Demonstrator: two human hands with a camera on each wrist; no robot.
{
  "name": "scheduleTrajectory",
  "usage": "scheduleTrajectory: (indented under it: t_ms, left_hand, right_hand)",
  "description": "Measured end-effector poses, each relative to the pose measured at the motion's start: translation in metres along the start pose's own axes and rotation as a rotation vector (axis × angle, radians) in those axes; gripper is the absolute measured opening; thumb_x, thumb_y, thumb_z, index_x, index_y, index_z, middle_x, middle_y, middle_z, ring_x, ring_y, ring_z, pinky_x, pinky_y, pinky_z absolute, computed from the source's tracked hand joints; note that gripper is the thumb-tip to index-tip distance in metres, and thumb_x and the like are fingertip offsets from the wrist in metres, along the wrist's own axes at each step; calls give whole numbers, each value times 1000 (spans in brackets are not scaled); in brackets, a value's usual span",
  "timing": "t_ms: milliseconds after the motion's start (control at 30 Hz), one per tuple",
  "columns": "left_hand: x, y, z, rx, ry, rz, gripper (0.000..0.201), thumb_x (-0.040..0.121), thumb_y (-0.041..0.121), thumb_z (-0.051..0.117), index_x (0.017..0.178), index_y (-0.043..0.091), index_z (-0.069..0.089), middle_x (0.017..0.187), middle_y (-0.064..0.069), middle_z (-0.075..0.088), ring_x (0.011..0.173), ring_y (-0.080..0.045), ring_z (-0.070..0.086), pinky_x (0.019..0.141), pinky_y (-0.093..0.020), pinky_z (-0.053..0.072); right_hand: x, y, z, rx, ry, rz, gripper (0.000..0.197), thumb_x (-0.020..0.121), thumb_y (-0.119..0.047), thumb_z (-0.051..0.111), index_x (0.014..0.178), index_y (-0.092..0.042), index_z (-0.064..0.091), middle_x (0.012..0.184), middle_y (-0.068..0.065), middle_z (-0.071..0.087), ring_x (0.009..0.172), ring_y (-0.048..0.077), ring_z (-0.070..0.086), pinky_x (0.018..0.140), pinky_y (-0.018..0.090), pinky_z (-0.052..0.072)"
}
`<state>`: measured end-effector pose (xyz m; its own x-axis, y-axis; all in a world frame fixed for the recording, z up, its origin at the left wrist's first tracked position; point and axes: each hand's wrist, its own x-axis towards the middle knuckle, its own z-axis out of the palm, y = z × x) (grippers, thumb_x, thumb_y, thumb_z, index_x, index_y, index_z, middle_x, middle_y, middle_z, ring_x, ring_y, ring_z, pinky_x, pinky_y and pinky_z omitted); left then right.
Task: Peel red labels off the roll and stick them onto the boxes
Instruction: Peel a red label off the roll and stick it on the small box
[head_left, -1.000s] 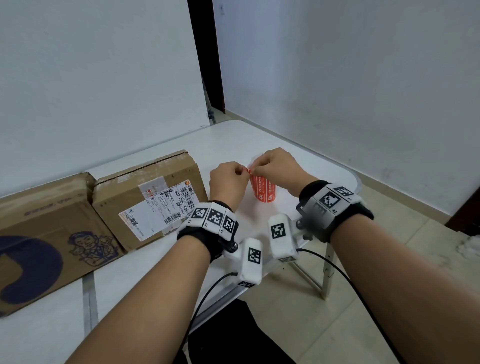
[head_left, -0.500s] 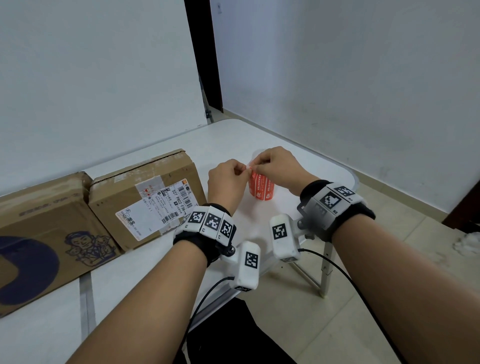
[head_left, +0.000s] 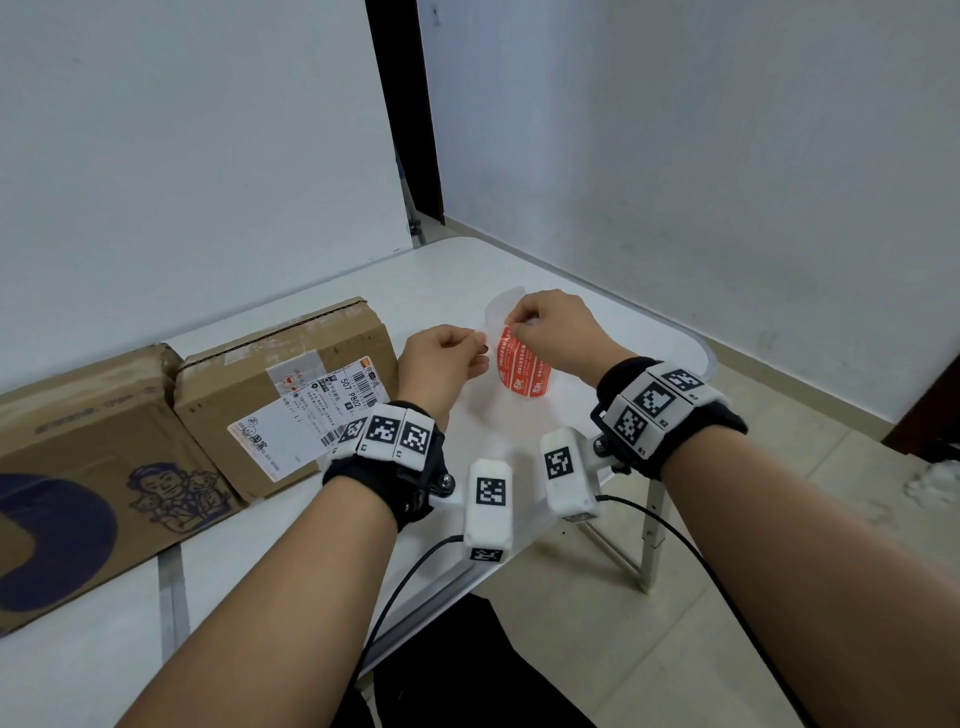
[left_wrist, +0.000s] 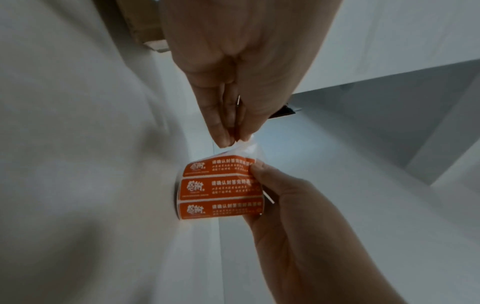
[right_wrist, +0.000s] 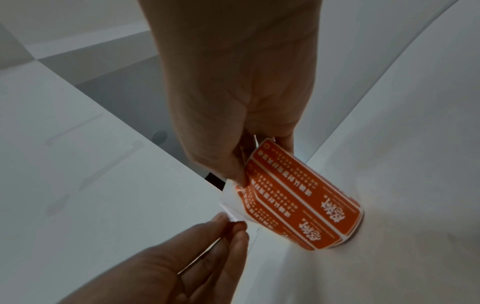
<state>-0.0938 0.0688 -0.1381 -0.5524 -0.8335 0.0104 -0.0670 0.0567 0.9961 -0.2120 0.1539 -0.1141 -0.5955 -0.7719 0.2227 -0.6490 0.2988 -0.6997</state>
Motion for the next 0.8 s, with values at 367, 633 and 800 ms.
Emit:
scheduleTrajectory:
  t_ms: [367, 633, 800]
  left_hand:
    - [-4, 10, 3, -187, 73, -93, 6, 98, 5, 40, 100, 7, 45, 87, -6, 53, 58, -19, 67, 58, -22, 59]
    - [-5, 24, 3, -141, 165, -26, 8, 101, 16, 35, 98, 12, 42, 85, 2, 52, 52, -18, 68, 80, -38, 58]
    - [-2, 45, -9, 13, 128, 141, 9, 97, 18, 47, 97, 11, 52, 84, 0, 57, 58, -20, 68, 76, -39, 61]
  right_hand:
    - [11, 6, -8, -181, 99, 30, 30, 92, -2, 40, 105, -2, 67, 118, 13, 63, 105, 27, 60, 73, 25, 39]
    - [13, 5, -8, -238, 83, 44, 32, 92, -1, 38, 105, -1, 67, 119, 15, 61, 107, 30, 60, 76, 28, 43]
    - [14, -1, -4, -221, 15, 21, 25, 90, -10, 46, 100, -4, 69, 110, 9, 66, 102, 27, 62, 82, 33, 51]
